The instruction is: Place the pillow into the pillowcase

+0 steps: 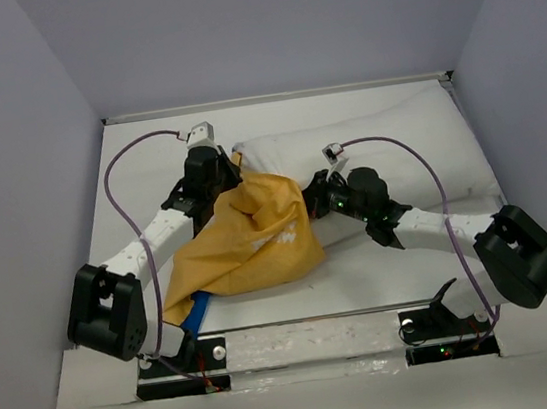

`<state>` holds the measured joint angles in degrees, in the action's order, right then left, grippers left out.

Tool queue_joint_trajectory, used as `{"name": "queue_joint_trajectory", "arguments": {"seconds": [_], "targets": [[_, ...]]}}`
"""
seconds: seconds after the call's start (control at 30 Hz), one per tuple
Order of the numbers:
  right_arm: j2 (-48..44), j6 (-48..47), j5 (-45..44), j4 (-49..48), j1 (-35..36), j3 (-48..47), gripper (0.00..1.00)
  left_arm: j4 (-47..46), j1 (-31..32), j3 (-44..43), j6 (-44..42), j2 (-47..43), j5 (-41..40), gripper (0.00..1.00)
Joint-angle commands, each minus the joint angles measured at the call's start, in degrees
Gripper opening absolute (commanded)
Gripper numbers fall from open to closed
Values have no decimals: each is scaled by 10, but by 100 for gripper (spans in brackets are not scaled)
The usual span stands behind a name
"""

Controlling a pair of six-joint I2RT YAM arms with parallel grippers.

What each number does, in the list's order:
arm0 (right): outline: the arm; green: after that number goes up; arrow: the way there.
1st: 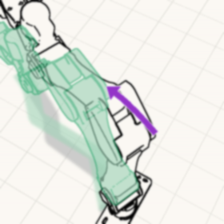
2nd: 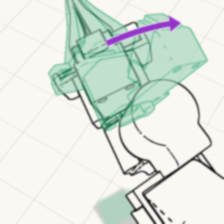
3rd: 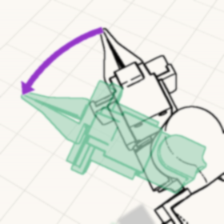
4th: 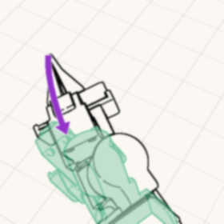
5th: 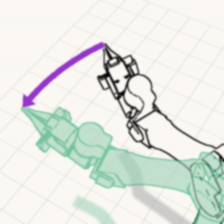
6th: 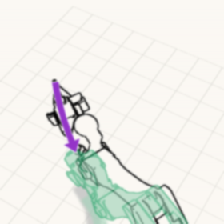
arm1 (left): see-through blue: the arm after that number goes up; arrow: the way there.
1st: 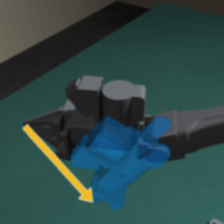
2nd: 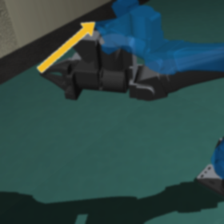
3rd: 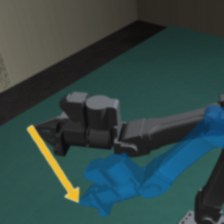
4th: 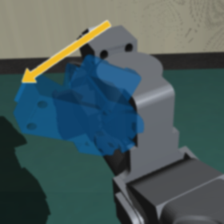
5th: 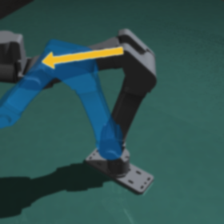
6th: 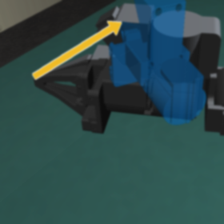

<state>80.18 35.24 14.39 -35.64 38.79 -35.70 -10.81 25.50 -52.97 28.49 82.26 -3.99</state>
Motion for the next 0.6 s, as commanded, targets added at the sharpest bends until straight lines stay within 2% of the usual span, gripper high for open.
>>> {"name": "queue_joint_trajectory", "arguments": {"seconds": [0.0,0.17,0.27,0.37,0.57], "targets": [[-22,-13,3,14,9,-18,0,-16,-4,14,-8,-50,-55,0],[-34,-17,4,27,9,-13,0,-36,-5,7,4,-36,-36,0],[-32,-21,40,44,9,-23,0,-47,-11,-13,7,-11,-30,0],[-25,-52,96,67,38,-41,0,-41,-16,-93,2,28,-23,0],[-29,-72,152,131,95,-60,0,-36,-16,-229,-9,100,5,0]]}}
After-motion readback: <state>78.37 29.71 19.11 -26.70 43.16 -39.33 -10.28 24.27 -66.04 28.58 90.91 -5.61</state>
